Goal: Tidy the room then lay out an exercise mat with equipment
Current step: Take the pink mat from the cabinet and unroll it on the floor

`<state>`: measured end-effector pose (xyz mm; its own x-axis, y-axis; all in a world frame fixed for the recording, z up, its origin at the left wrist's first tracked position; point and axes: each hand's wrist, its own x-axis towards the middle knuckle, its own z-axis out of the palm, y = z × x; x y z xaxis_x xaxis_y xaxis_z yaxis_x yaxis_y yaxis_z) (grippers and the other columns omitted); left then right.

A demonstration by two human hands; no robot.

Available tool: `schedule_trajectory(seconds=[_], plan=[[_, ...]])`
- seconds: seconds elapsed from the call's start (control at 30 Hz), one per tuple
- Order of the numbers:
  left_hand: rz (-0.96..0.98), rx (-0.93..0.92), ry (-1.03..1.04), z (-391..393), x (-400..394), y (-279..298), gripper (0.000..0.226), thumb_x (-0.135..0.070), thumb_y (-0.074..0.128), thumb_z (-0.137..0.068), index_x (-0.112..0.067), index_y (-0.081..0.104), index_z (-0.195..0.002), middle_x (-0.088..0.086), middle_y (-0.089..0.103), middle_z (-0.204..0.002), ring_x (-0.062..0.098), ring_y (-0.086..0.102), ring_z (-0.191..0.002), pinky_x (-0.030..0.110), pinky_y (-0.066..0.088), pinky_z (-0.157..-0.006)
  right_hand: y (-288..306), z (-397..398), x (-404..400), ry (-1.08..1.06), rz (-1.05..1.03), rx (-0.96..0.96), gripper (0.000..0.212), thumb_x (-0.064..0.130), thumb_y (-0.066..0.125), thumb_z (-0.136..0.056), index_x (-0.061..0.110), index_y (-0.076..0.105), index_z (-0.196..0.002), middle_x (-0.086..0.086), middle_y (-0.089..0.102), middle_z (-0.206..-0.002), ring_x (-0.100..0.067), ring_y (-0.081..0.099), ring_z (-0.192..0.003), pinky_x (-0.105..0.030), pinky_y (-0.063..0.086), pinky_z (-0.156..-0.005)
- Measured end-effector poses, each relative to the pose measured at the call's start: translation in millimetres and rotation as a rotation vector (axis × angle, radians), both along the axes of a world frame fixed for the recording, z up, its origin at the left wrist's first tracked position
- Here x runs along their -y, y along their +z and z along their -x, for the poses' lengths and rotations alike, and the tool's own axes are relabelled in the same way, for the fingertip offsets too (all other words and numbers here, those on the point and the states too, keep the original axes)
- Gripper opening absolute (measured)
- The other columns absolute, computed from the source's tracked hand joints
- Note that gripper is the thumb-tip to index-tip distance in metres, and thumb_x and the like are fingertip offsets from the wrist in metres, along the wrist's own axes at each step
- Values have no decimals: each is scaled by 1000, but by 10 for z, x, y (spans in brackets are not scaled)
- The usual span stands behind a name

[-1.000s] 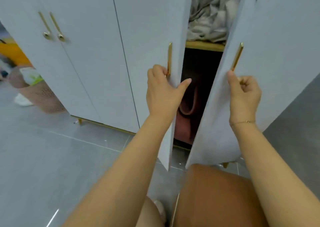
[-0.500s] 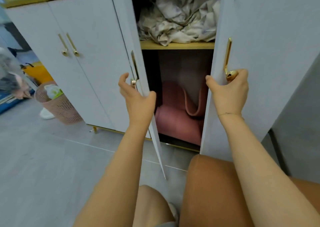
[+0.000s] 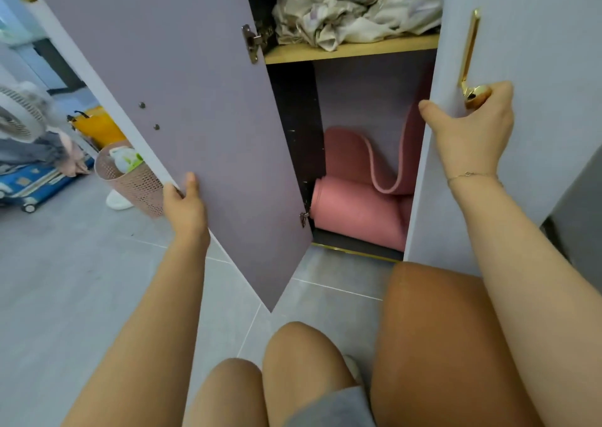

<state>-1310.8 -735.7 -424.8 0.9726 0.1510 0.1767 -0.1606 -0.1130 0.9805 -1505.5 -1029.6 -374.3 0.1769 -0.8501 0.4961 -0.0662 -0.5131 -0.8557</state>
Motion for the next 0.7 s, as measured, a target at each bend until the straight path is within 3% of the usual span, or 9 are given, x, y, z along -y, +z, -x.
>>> schedule_trajectory(seconds=[0.1,0.17,0.27,0.33,0.4,0.53,0.7], plan=[[-44,-67,-22,130,69,-206,11,-16,52,-90,-16,47,-100,9,57,-108,32,57,-109,43,46,-98,-7,10,11,22,3,6,53,42,75,-68,31,24,-72,17,33,-73,-1,36,-62,-6,31,-57],[39,-91,33,379,158,-243,48,-15,52,-80,-5,41,-126,16,50,-132,32,51,-122,46,41,-106,-3,23,-4,69,-9,26,47,47,71,-73,31,27,-73,16,34,-72,1,35,-61,-7,31,-60],[129,-176,-72,1036,423,-87,66,-8,50,-91,-13,19,-149,5,29,-152,18,34,-138,26,29,-111,42,88,-40,243,-233,192,32,54,52,-85,28,35,-74,14,37,-70,-1,37,-61,-14,35,-63],[113,-262,-350,1438,666,-9,64,-8,47,-95,-22,18,-150,-3,34,-149,12,35,-136,23,30,-103,81,204,-40,387,-415,324,33,54,40,-88,24,42,-75,9,41,-63,-6,40,-57,-21,37,-62],[87,-287,-590,1676,911,78,55,-8,47,-96,-22,29,-147,-5,41,-146,10,42,-131,24,34,-105,94,355,-32,519,-510,360,39,51,30,-95,21,47,-78,6,41,-58,-11,40,-55,-26,39,-62],[105,-240,-852,1968,1426,276,41,-19,41,-101,-23,40,-142,-5,47,-142,5,44,-129,28,32,-112,74,794,35,661,-486,282,57,51,12,-98,18,57,-87,3,41,-65,-12,41,-64,-28,37,-69],[64,-326,-1135,2376,1810,238,34,-27,30,-103,-23,50,-130,0,55,-133,12,50,-121,34,35,-106,33,1379,207,727,-459,212,68,54,5,-97,15,59,-86,3,48,-75,-12,43,-75,-31,34,-77]])
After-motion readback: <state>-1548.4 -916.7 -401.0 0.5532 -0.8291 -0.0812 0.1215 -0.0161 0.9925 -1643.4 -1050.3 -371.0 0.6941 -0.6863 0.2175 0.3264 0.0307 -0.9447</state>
